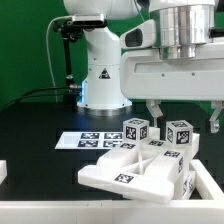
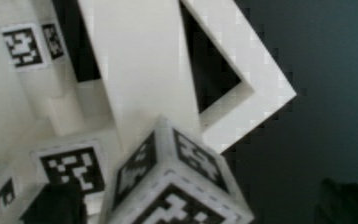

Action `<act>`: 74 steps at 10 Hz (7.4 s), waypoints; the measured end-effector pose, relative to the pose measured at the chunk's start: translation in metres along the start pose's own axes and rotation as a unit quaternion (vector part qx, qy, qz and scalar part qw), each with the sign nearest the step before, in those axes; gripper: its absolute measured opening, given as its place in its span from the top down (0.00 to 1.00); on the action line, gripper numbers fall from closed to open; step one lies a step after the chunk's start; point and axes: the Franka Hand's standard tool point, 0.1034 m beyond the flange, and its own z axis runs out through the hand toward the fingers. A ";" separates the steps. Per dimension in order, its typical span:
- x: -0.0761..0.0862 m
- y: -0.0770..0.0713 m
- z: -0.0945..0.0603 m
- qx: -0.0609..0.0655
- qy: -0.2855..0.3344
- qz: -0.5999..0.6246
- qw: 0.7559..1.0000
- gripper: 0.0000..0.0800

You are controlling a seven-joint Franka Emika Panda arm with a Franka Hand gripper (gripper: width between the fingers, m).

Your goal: Assemble chair

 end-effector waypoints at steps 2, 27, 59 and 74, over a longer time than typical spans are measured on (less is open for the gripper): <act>0.003 0.004 0.000 -0.013 0.004 -0.169 0.985 0.19; -0.010 -0.008 0.006 -0.028 -0.009 -0.093 0.995 0.19; -0.017 -0.016 0.012 -0.019 -0.005 0.013 1.000 0.19; -0.014 -0.019 0.009 -0.036 0.006 0.123 0.992 0.64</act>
Offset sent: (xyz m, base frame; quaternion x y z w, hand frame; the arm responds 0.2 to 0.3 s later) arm -0.0044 0.0123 -0.0122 0.0141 -0.0174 -0.3011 0.9533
